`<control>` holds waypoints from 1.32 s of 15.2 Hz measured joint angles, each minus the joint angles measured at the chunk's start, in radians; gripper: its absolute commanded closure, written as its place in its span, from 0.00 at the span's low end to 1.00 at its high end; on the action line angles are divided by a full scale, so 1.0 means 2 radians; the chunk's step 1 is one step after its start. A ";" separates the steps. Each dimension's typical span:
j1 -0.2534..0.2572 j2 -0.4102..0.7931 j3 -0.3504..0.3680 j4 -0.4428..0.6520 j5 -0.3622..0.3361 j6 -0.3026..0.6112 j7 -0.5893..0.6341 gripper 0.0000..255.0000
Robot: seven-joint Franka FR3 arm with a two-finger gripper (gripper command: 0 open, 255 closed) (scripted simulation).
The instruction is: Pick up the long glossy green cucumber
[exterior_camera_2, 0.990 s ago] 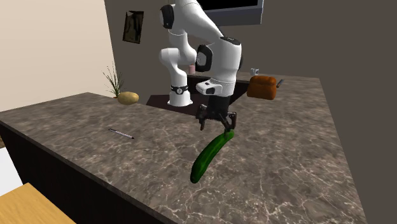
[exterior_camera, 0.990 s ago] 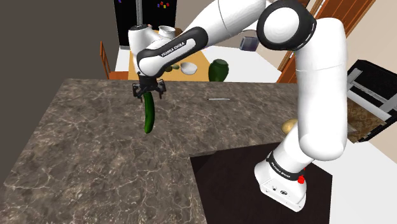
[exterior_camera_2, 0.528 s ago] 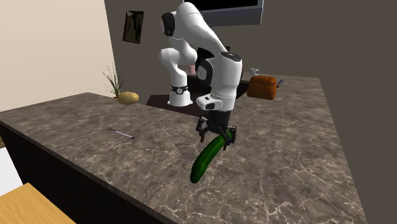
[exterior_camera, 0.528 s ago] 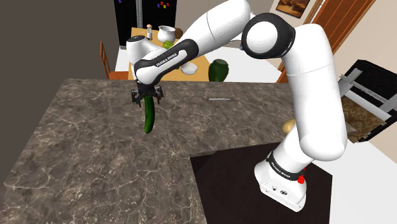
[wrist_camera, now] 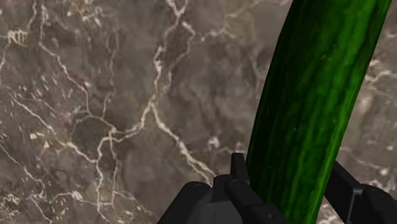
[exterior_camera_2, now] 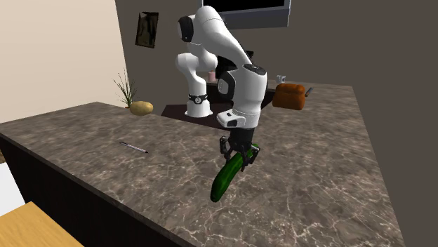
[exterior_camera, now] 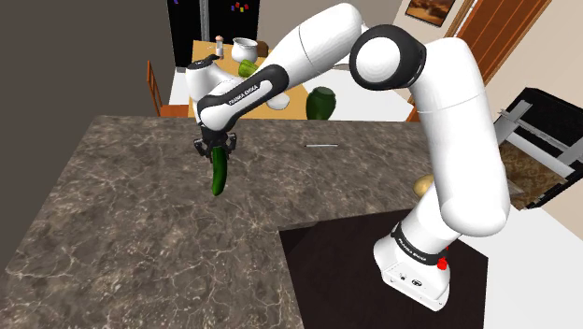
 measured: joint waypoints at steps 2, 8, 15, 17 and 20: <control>0.000 0.000 0.000 0.000 0.000 0.000 0.000 1.00; -0.001 -0.005 0.001 0.000 0.001 -0.005 -0.002 1.00; -0.005 -0.036 0.007 -0.004 0.009 -0.032 -0.009 1.00; -0.005 -0.043 0.008 0.000 0.011 -0.042 -0.011 1.00; -0.007 -0.054 0.010 0.000 0.014 -0.054 -0.014 1.00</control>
